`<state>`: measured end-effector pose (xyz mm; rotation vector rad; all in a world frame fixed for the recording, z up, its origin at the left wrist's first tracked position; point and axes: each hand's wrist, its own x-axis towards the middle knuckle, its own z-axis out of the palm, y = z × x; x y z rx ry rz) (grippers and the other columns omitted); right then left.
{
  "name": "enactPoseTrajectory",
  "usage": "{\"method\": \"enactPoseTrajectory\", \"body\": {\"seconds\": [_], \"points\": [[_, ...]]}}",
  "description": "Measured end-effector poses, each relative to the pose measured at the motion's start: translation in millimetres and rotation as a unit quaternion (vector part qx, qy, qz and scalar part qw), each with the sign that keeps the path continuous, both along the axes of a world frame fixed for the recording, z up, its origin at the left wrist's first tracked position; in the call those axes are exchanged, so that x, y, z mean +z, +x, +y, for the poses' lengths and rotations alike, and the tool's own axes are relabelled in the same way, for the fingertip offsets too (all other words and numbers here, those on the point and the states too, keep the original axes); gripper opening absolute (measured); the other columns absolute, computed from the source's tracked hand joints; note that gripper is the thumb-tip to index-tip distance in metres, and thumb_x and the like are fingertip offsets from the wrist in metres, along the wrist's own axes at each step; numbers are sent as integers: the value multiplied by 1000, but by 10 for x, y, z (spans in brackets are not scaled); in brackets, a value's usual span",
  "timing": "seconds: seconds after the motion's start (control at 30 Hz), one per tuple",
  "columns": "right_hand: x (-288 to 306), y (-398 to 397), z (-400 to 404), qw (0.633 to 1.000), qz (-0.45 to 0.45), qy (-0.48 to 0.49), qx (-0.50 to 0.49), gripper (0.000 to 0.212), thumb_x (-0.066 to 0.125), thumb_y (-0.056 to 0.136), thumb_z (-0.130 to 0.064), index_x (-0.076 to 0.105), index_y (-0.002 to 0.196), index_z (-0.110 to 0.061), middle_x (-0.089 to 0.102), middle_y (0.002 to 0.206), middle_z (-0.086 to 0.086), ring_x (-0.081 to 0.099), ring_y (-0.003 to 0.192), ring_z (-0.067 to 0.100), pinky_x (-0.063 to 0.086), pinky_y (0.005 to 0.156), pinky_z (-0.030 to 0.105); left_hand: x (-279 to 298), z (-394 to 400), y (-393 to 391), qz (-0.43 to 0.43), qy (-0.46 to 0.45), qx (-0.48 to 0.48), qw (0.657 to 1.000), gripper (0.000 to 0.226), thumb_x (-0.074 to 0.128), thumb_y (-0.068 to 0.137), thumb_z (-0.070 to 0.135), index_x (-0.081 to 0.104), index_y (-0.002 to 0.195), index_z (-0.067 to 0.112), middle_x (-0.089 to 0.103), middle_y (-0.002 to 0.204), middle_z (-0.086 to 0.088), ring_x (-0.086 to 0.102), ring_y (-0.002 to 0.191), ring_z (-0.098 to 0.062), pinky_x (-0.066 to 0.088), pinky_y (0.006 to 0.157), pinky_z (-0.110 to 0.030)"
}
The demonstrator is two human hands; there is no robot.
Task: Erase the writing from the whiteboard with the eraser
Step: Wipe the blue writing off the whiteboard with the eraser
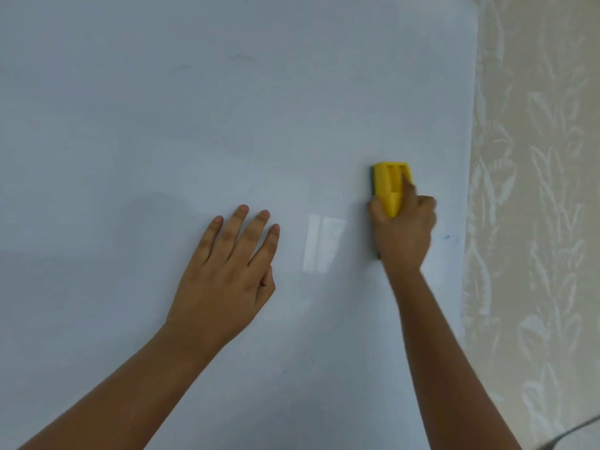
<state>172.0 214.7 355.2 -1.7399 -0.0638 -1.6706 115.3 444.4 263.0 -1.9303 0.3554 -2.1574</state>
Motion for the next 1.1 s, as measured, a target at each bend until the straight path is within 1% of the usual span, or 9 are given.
{"method": "enactPoseTrajectory", "body": {"seconds": [0.13, 0.3, 0.33, 0.43, 0.53, 0.63, 0.77, 0.9, 1.1], "points": [[-576, -31, -25, 992, -26, -117, -26, 66, 59, 72, -45, 38, 134, -35, 50, 105, 12, 48, 94, 26, 44, 71, 38, 0, 1, -3, -5, -3, -2, 1000, 41, 45, 90, 19, 59, 126, 4, 55, 134, -18, 48, 126, -37, 37, 104, -51], [-172, 110, -697, 990, 66, 126, -4, 66, 52, 79, -48, 33, 140, -29, 43, 119, 17, 46, 111, 37, 40, 89, 46, -10, -22, 8, 4, -2, 15, 1000, 42, 41, 92, 18, 56, 128, 2, 52, 136, -20, 45, 128, -39, 36, 105, -53], [-62, 113, -662, 989, 67, 135, -3, 65, 53, 81, -46, 32, 140, -29, 42, 120, 18, 44, 112, 37, 39, 90, 46, -16, -14, 12, 4, -2, 18, 1000, 42, 41, 92, 18, 56, 128, 2, 52, 137, -20, 45, 129, -39, 35, 105, -53], [-46, 34, -252, 999, 27, 31, -8, 65, 56, 80, -44, 34, 139, -27, 45, 117, 19, 45, 109, 38, 41, 86, 46, -34, -18, 28, 3, -5, 17, 1000, 42, 40, 93, 18, 55, 129, 2, 51, 137, -21, 44, 129, -39, 33, 106, -53], [-502, -87, 155, 991, -41, -128, -19, 64, 54, 71, -46, 44, 132, -29, 52, 104, 18, 51, 91, 36, 46, 70, 42, -17, -21, 16, 2, -5, 10, 1000, 42, 40, 92, 18, 56, 128, 2, 52, 136, -20, 45, 128, -39, 34, 106, -53], [-696, -86, -48, 982, -40, -180, -41, 63, 59, 70, -43, 48, 130, -27, 55, 103, 20, 53, 88, 38, 48, 68, 44, -12, -17, -3, 8, -6, 8, 1000, 42, 40, 92, 17, 56, 128, 2, 52, 137, -20, 45, 129, -39, 34, 106, -53], [-343, 146, -728, 998, 56, 7, -32, 64, 58, 78, -42, 35, 137, -31, 46, 115, 17, 48, 105, 38, 43, 82, 46, -26, -18, -5, 19, -7, 14, 1000, 43, 41, 92, 17, 54, 129, 1, 51, 138, -21, 43, 130, -39, 33, 107, -53], [-435, 267, -1175, 972, 119, 202, 9, 63, 50, 81, -48, 31, 139, -32, 43, 122, 16, 43, 115, 37, 39, 91, 51, -28, -15, -22, 23, -11, 11, 1000, 44, 41, 92, 17, 54, 130, 0, 51, 137, -21, 43, 130, -40, 33, 107, -54], [-369, 282, -1077, 936, 146, 318, 28, 62, 50, 82, -45, 31, 139, -28, 40, 126, 20, 39, 116, 41, 37, 93, 53, -26, -20, -61, 44, -14, 0, 999, 44, 37, 93, 17, 55, 128, -1, 52, 135, -23, 44, 128, -42, 32, 106, -55]]}}
